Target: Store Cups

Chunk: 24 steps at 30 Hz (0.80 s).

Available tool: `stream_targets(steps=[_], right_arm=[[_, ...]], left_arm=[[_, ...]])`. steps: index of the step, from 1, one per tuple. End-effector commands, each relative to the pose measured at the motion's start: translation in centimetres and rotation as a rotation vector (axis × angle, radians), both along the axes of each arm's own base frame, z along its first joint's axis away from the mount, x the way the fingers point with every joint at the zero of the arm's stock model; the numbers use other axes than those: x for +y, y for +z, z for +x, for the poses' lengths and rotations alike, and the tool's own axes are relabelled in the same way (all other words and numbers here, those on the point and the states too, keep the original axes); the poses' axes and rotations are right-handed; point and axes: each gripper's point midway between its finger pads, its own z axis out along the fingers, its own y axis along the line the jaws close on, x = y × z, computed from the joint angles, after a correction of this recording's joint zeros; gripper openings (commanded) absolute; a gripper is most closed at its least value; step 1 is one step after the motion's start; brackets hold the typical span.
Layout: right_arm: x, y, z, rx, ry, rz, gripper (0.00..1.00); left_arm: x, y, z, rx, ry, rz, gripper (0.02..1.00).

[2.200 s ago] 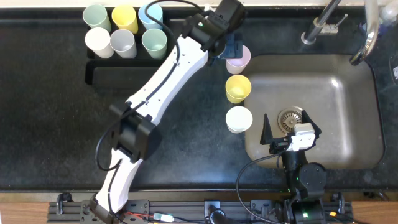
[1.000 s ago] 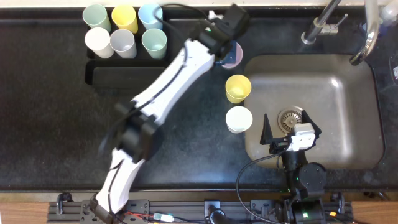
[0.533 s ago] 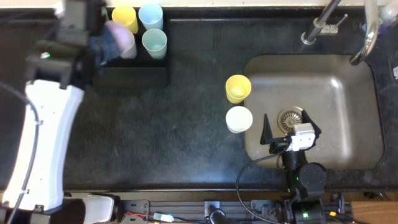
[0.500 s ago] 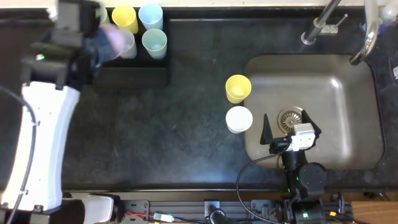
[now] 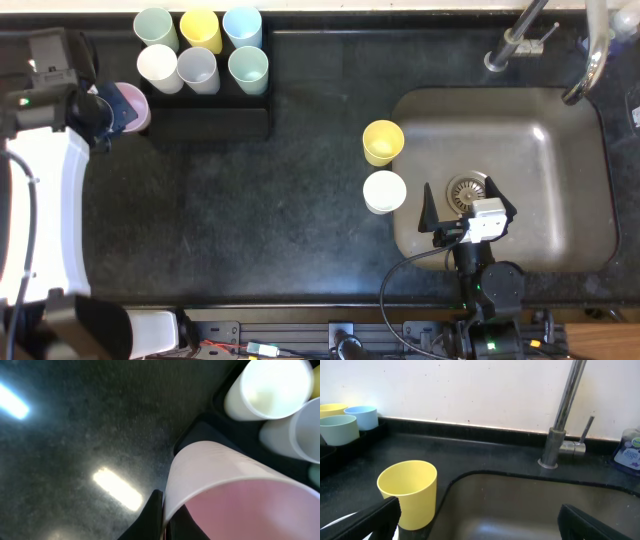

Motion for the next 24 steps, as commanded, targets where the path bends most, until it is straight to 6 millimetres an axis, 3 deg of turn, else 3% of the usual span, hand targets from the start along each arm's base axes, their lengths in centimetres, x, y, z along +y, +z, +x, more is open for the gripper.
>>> stream_targets(steps=[1,8,24], right_arm=[[-0.1,-0.3,0.0,-0.002,-0.004,0.001,0.998],[-0.1,-0.3,0.0,-0.002,-0.004,0.001,0.996],[-0.1,-0.3,0.0,-0.002,-0.004,0.001,0.998]], left_arm=[[-0.2,-2.9,0.9,0.058,-0.048,-0.017,0.034],[-0.4,-5.4,2.6,0.074,-0.059,-0.042,0.034],[-0.2,-8.0,4.4,0.083,-0.062,-0.043,0.034]])
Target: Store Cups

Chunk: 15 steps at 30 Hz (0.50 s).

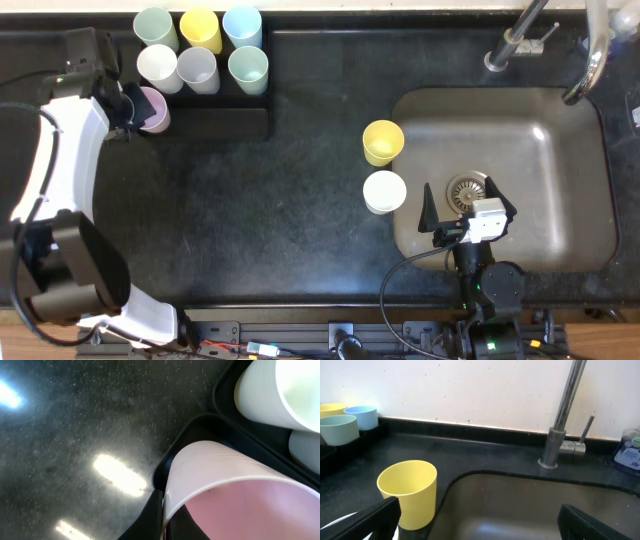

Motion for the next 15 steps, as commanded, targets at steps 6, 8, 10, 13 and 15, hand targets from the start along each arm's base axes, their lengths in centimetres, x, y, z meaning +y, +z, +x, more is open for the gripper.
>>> stream_targets(steps=[6,8,10,13,15], right_arm=[[-0.11,-0.31,0.02,-0.001,-0.004,0.001,0.998],[-0.11,-0.31,0.02,-0.001,-0.004,0.001,0.993],[-0.11,-0.31,0.02,-0.001,-0.004,0.001,0.998],[-0.11,-0.32,0.02,-0.001,-0.004,0.001,0.996],[-0.11,-0.31,0.02,-0.001,-0.004,0.001,0.998]], left_arm=[[-0.15,-0.4,0.97,-0.021,-0.025,0.004,0.042],[-0.14,-0.38,1.01,-0.023,-0.024,0.004,0.064],[-0.17,-0.39,1.0,-0.023,-0.025,0.003,0.095],[-0.35,-0.41,1.05,-0.025,-0.028,-0.007,0.119],[-0.39,-0.42,1.06,-0.026,-0.026,-0.01,0.126]])
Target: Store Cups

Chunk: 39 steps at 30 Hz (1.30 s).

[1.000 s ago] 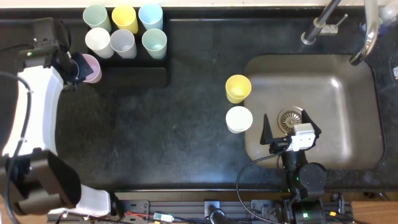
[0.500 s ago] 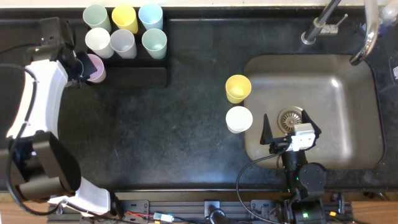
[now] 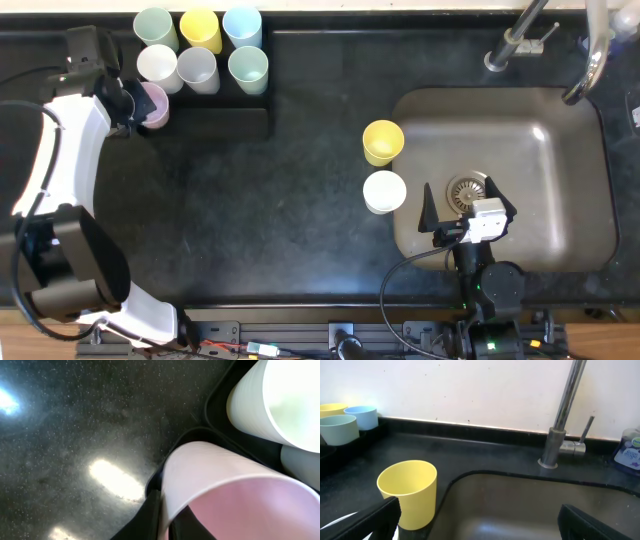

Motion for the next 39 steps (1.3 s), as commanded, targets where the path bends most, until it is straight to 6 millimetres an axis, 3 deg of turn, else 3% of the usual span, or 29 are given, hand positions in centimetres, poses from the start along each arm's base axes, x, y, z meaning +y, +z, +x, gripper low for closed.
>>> stream_targets(steps=[1,12,15,20,22,25,29,33,39], right_arm=[[-0.1,-0.3,0.0,-0.001,-0.004,0.001,0.996],[-0.1,-0.3,0.0,-0.001,-0.004,0.001,0.996],[-0.1,-0.3,0.0,-0.001,-0.004,0.001,0.996],[-0.1,-0.3,0.0,-0.001,-0.004,0.001,0.998],[-0.1,-0.3,0.0,-0.001,-0.004,0.001,0.996],[-0.1,-0.3,0.0,-0.001,-0.004,0.001,0.998],[-0.1,-0.3,0.0,-0.001,-0.004,0.0,0.996],[-0.1,-0.3,0.0,-0.001,-0.004,0.001,0.998],[-0.1,-0.3,0.0,-0.001,-0.004,0.001,0.998]], left_arm=[[-0.5,-0.4,0.1,0.007,-0.025,-0.012,0.132],[-0.8,0.1,-0.3,0.006,-0.028,-0.024,0.237],[-1.0,2.4,-0.3,-0.046,-0.032,0.005,0.4],[-3.4,9.3,-0.9,-0.22,-0.09,0.036,0.647],[-5.7,12.7,-1.3,-0.309,-0.144,0.041,0.72],[-10.4,16.1,-2.0,-0.376,-0.252,0.025,0.794],[-17.6,17.7,-3.2,-0.374,-0.349,-0.02,0.847],[-26.0,17.1,-3.5,-0.357,-0.483,-0.056,0.842],[-34.8,11.8,-4.3,-0.195,-0.563,-0.137,0.84]])
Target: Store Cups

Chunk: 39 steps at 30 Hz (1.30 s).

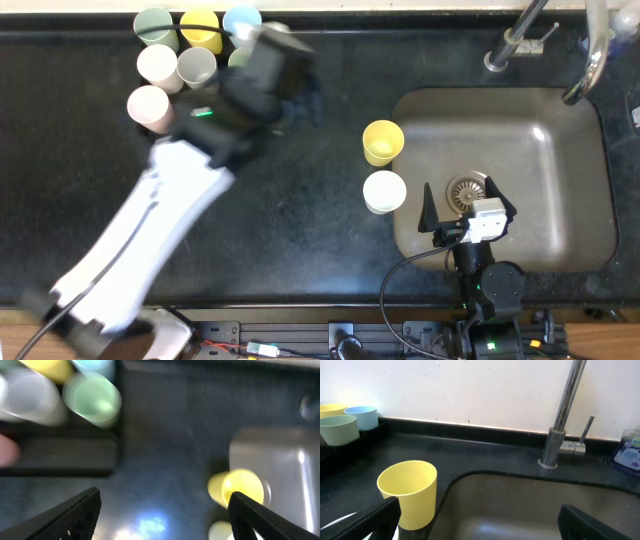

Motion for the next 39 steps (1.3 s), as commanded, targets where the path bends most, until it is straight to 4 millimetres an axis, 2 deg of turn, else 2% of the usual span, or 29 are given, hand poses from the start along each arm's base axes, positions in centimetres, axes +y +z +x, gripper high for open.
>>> stream_targets(steps=[1,4,8,11,13,16,19,23,29,32,34,37,39], right_arm=[[-0.1,-0.3,0.0,-0.002,-0.004,0.0,0.998],[-0.1,-0.3,0.0,-0.001,-0.004,0.0,0.996],[-0.1,-0.3,0.0,-0.002,-0.004,0.0,1.0],[-0.1,-0.3,0.0,-0.002,-0.004,0.0,0.996],[-0.1,-0.3,0.0,-0.002,-0.004,0.0,0.998],[-0.1,-0.3,0.0,-0.002,-0.004,0.0,0.996],[-0.1,-0.3,0.0,-0.002,-0.004,0.0,0.998],[-0.1,-0.3,0.0,-0.002,-0.004,0.0,0.996],[-0.1,-0.3,0.0,-0.002,-0.004,0.0,0.998],[-0.1,-0.3,0.0,-0.002,-0.004,0.0,0.998],[-0.1,-0.3,0.0,-0.002,-0.004,0.0,0.998],[-0.1,-0.3,0.0,-0.002,-0.004,0.0,0.998],[-0.1,-0.3,0.0,-0.002,-0.004,0.0,0.993]], left_arm=[[-4.9,-3.8,0.0,0.117,-0.001,-0.031,0.84],[-7.5,-7.5,-0.1,0.212,-0.049,-0.023,0.84],[-9.5,-11.5,-0.1,0.305,-0.081,-0.017,0.836],[-10.6,-13.7,0.3,0.34,-0.097,-0.032,0.836],[-11.1,-14.5,0.8,0.338,-0.099,-0.038,0.836],[-11.7,-15.1,1.4,0.323,-0.103,-0.051,0.805],[-12.0,-15.1,1.9,0.305,-0.103,-0.059,0.715],[-12.2,-15.9,2.1,0.31,-0.103,-0.057,0.68],[-12.3,-17.5,1.5,0.355,-0.112,-0.041,0.472],[-12.3,-17.5,1.5,0.354,-0.116,-0.039,0.255],[-12.4,-17.5,1.5,0.356,-0.119,-0.045,0.058],[-12.8,-17.2,1.5,0.353,-0.13,-0.062,0.034],[-12.5,-16.3,1.7,0.329,-0.125,-0.059,0.034]])
